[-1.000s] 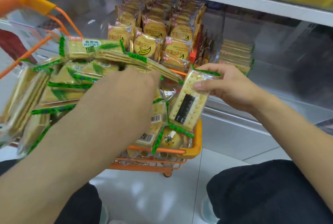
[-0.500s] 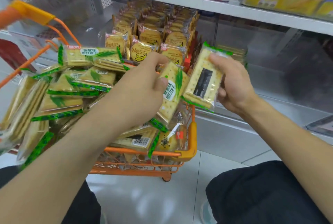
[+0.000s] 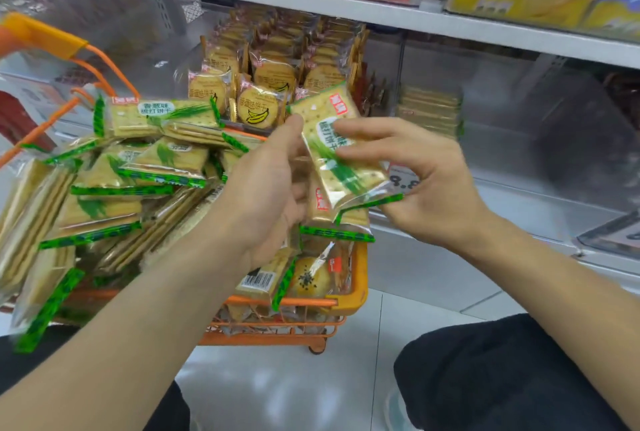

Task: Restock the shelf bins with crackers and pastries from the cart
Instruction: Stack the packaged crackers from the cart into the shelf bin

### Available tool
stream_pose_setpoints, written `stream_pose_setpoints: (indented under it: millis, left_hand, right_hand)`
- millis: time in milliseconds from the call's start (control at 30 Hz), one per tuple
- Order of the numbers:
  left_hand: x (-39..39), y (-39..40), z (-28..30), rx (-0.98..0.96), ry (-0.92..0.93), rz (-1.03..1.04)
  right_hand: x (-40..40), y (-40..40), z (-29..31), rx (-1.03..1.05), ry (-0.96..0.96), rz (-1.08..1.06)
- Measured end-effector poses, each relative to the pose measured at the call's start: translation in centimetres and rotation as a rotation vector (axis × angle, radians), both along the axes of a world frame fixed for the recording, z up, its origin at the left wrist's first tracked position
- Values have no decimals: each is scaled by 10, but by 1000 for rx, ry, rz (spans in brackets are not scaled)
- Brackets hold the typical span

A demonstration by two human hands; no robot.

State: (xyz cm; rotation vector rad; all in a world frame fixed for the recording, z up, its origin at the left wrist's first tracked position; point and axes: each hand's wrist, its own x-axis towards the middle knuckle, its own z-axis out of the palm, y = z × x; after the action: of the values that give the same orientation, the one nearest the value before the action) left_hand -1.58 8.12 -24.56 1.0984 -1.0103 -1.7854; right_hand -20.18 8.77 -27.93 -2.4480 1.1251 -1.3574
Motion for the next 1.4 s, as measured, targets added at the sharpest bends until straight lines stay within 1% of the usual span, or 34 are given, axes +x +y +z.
stream_pose_setpoints:
  millis: [133, 200, 267, 333, 400, 467, 533, 600, 733, 800, 867, 933, 1067, 1133, 1200, 1300, 1400]
  left_hand:
    - [-1, -4, -7, -53, -64, 10]
    - [-2, -5, -9, -77, -109, 10]
    - [-3, -5, -8, -96, -127, 0]
    - [-4, -4, -10, -132, -143, -2]
    - [-6, -3, -12, -188, -187, -15]
    - [-8, -3, -15, -245, -221, -28]
    - [-10, -4, -17, -302, -259, -43]
    - [-11, -6, -19, -311, -313, -47]
    - [-10, -11, -14, -269, -291, -57]
    - [-10, -12, -14, -283, -320, -95]
    - [-11, -12, -15, -340, -405, -135]
    - [-11, -11, -15, -381, -469, -157]
    - [-8, -10, -15, -351, -435, -244]
    - [-8, -10, -19, -385, -469, -335]
    - [-11, -7, -21, -417, -501, -418]
    - [-16, -4, -19, -460, -521, -520]
    - [-17, -4, -17, -514, -613, -587]
  right_hand:
    - [-1, 3, -3, -8, 129, 6]
    - [-5, 6, -1, 26, 118, -25]
    - [-8, 8, 2, 49, 35, -80]
    - [-10, 9, 3, 99, -123, -143]
    - [-10, 8, 3, 240, -292, -228]
    - [-11, 6, 4, 479, -358, -256]
    - [-13, 5, 1, 725, -350, -177]
    - [-15, 4, -2, 863, -381, -71]
    - [-32, 0, 1, 901, -589, 27]
    - [-39, -2, 3, 950, -656, 88]
    - [-43, -2, 3, 979, -610, 139]
    - [-45, -1, 5, 968, -501, 157]
    - [-68, 1, 16, 828, -261, 52]
    - [-80, 2, 21, 796, -233, 62]
    - [-85, 4, 23, 796, -209, 124]
    - [-84, 5, 23, 780, -106, 188]
    - [-77, 4, 17, 749, -143, 170]
